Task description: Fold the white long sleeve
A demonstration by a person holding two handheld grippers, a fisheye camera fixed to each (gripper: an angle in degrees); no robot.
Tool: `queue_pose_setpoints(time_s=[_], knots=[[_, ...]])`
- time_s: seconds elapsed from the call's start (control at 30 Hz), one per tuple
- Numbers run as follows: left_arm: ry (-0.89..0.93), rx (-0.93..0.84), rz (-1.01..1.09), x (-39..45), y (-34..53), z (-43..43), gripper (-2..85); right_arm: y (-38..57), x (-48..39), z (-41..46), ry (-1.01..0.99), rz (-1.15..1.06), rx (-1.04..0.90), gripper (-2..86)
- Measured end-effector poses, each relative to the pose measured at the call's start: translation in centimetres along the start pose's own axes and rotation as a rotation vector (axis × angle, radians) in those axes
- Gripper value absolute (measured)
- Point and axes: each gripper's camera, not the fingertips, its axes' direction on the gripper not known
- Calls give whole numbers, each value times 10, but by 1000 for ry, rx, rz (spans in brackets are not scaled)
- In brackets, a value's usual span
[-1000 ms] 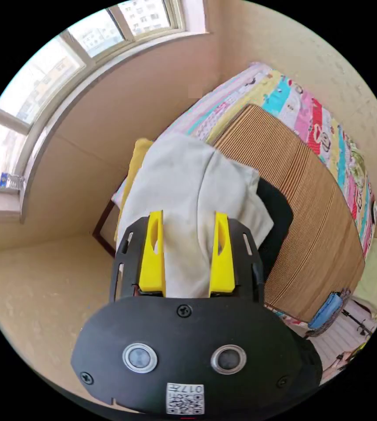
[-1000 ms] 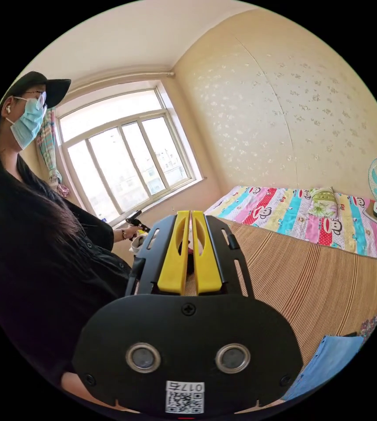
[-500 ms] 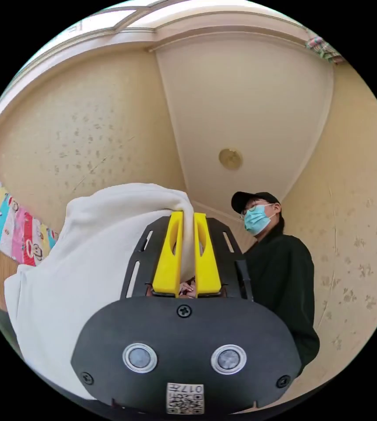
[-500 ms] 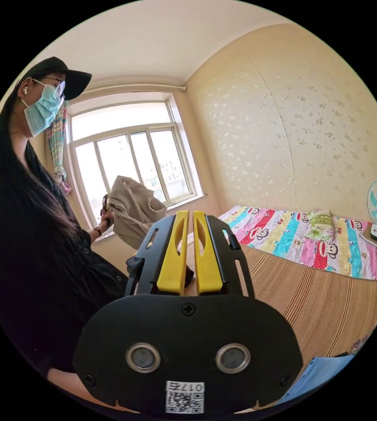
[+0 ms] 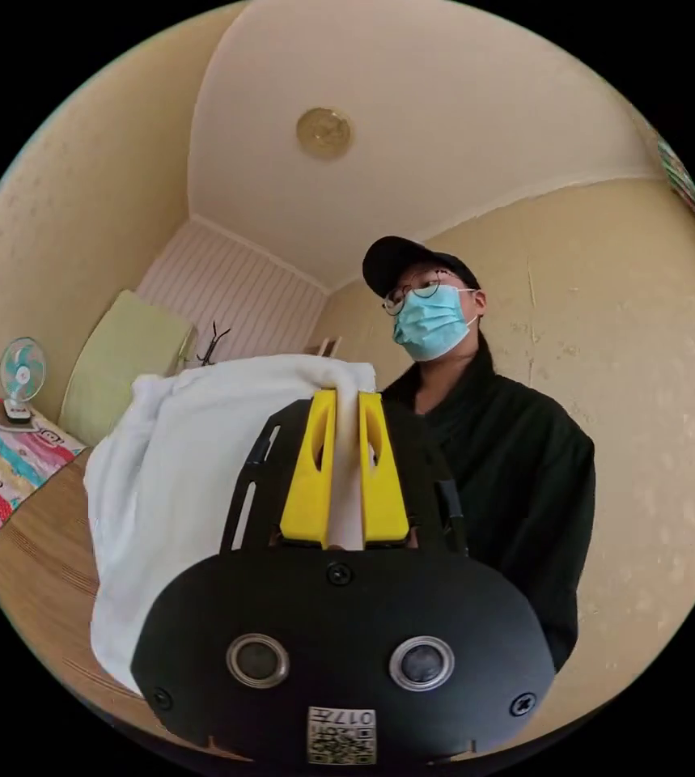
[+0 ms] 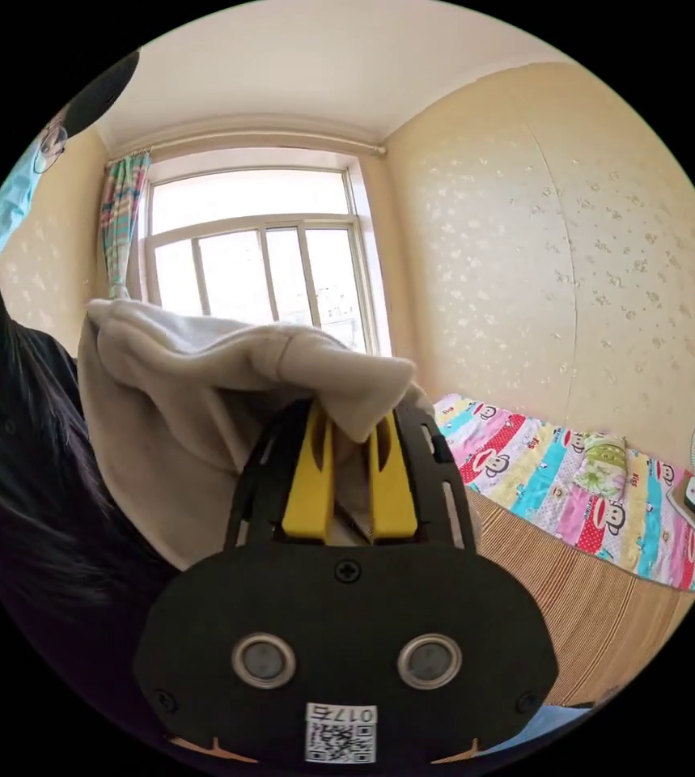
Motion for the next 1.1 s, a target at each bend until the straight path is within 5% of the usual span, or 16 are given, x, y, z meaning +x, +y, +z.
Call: queue_pose_setpoints(time_s=[0.2, 0.43, 0.6, 0.73, 0.87, 1.1], knots=[[-688, -160, -220, 20, 20, -3, 150, -29, -32, -33, 398, -61, 34, 77], [-765, -254, -160, 6, -6, 116, 167, -77, -57, -4, 664, -151, -74, 78], [-1123, -326, -125, -32, -10, 203, 145, -107, -67, -8, 795, -187, -70, 79], [-929, -139, -41, -37, -13, 192, 41, -126, -68, -25, 844, -227, -70, 83], [-622, 129, -23, -39, -37, 123, 17, -115, -27, -80, 626, -168, -21, 89], [-553, -44, 82, -45, -92, 103, 10, -45, 46, -125, 43, -28, -60, 103]])
